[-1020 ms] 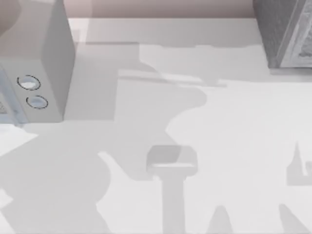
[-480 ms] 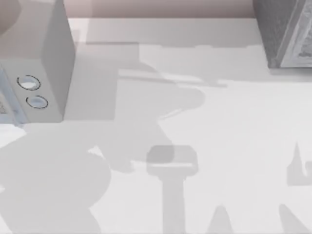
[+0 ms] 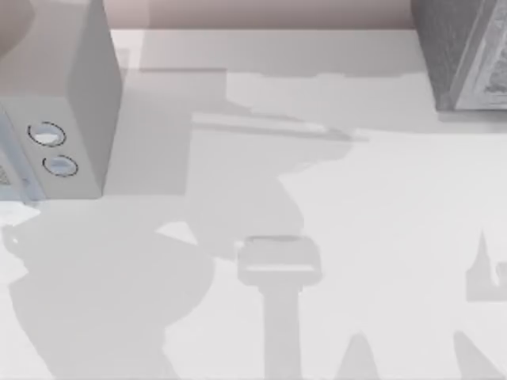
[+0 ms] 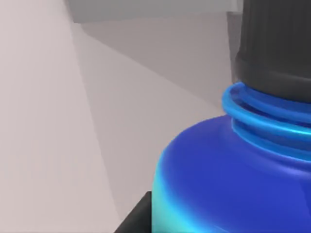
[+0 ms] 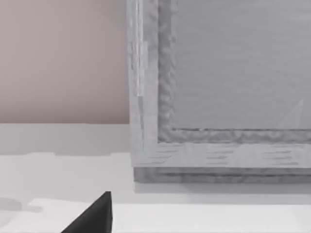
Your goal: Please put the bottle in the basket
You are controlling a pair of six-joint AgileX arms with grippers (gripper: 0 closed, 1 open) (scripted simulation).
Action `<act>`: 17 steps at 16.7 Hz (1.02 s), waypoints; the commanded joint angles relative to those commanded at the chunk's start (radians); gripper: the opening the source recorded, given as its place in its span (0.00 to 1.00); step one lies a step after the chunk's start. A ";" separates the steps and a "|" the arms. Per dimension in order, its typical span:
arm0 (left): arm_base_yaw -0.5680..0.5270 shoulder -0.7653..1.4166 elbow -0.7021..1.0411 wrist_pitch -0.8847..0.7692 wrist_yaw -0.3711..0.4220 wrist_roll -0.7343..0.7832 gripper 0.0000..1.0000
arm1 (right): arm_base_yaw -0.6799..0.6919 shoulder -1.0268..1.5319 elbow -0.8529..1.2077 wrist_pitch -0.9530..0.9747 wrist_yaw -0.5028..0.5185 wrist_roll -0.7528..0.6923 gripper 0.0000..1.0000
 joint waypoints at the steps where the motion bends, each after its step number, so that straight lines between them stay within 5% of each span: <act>1: -0.010 -0.010 -0.038 0.067 -0.007 -0.039 0.00 | 0.000 0.000 0.000 0.000 0.000 0.000 1.00; 5: -0.046 -0.045 -0.157 0.249 -0.030 -0.161 0.00 | 0.000 0.000 0.000 0.000 0.000 0.000 1.00; 11: -0.053 -0.053 -0.179 0.277 -0.034 -0.184 0.00 | 0.000 0.000 0.000 0.000 0.000 0.000 1.00; 17: -0.053 -0.053 -0.179 0.277 -0.034 -0.184 0.45 | 0.000 0.000 0.000 0.000 0.000 0.000 1.00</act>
